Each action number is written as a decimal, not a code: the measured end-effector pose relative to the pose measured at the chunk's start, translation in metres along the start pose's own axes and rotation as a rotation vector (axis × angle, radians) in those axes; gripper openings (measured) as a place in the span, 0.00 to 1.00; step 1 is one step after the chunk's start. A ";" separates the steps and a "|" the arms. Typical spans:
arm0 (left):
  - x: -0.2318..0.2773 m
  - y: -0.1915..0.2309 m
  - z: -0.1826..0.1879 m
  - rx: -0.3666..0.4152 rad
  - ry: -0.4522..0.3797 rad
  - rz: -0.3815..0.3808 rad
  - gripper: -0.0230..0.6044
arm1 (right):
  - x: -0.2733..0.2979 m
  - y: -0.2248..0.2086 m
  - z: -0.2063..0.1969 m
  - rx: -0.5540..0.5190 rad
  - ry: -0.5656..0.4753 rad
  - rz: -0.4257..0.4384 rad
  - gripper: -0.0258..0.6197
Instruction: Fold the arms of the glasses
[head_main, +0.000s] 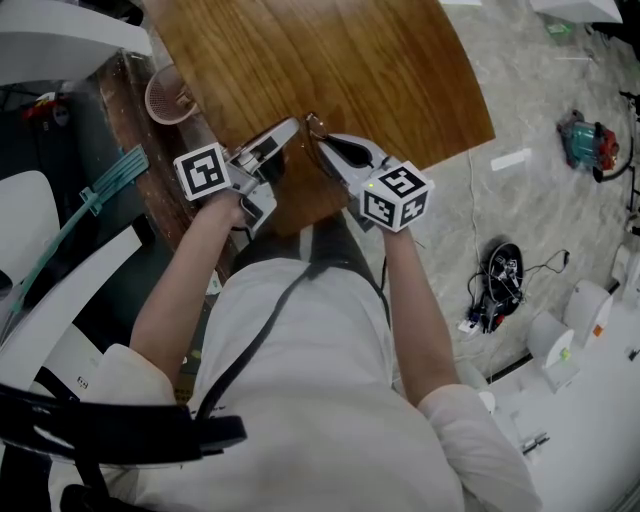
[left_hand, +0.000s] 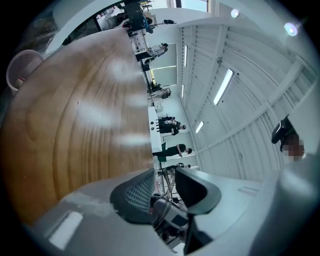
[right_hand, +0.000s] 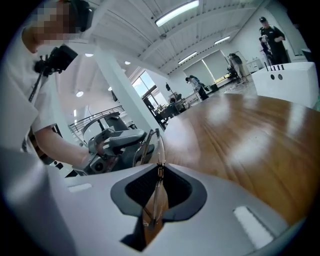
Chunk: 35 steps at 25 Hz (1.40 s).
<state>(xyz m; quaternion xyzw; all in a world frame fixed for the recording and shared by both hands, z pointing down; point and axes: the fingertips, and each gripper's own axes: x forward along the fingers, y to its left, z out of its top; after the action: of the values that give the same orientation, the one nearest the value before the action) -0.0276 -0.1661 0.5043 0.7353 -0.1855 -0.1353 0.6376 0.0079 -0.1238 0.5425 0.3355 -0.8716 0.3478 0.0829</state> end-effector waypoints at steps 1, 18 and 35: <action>-0.002 0.001 -0.001 0.001 0.002 0.006 0.27 | -0.002 -0.006 0.000 0.012 -0.005 -0.022 0.10; -0.003 0.010 -0.066 0.289 0.293 0.077 0.05 | -0.007 -0.009 0.007 -0.006 -0.031 -0.095 0.10; -0.009 0.020 -0.069 0.273 0.306 0.107 0.06 | -0.004 -0.009 -0.003 -0.103 0.062 -0.083 0.10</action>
<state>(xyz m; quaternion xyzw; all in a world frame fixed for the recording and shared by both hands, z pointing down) -0.0071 -0.1030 0.5342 0.8159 -0.1418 0.0384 0.5592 0.0163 -0.1245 0.5483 0.3558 -0.8707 0.3087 0.1413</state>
